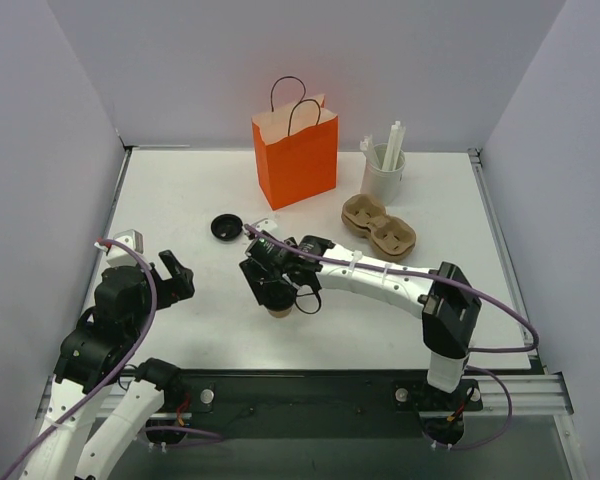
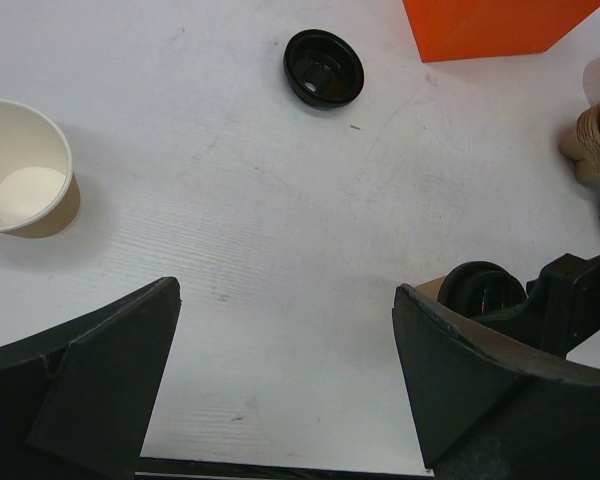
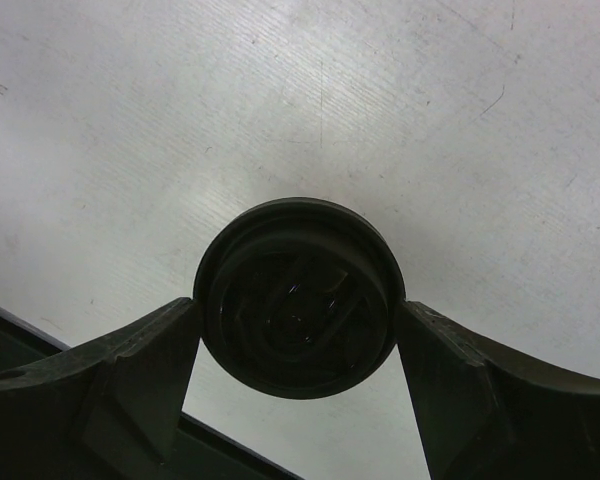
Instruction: Pack the takeout coffee
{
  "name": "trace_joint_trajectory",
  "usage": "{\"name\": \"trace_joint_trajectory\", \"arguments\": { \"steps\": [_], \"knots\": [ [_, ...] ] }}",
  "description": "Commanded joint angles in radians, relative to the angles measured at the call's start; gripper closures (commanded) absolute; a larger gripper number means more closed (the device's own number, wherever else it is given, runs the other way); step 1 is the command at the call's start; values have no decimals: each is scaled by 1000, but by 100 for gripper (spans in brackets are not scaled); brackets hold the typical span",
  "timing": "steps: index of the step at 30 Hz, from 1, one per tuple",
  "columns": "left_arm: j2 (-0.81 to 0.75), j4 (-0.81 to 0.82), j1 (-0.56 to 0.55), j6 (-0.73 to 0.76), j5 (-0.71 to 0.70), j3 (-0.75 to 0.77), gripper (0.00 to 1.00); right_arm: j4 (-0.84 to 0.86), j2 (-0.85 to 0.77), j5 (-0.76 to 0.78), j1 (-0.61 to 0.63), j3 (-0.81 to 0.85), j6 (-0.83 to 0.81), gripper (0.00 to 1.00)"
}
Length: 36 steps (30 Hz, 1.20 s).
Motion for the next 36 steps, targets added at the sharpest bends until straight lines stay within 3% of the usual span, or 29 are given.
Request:
{"name": "trace_joint_trajectory", "arguments": {
  "steps": [1,8,17,26,36],
  "knots": [
    [-10,38,4,-9,-13,5,3,-33,39,23,15,-20,20,21],
    [-16,38,5,-9,-13,6,3,-32,42,32,19,-56,36,36],
    [-19,38,5,-9,-14,5,3,-91,-17,98,-9,-133,88,37],
    [-24,38,5,-9,-13,5,3,-211,-232,218,-113,-297,143,37],
    [-14,44,5,-5,1,2,3,-205,-598,230,-365,-613,201,37]
  ]
}}
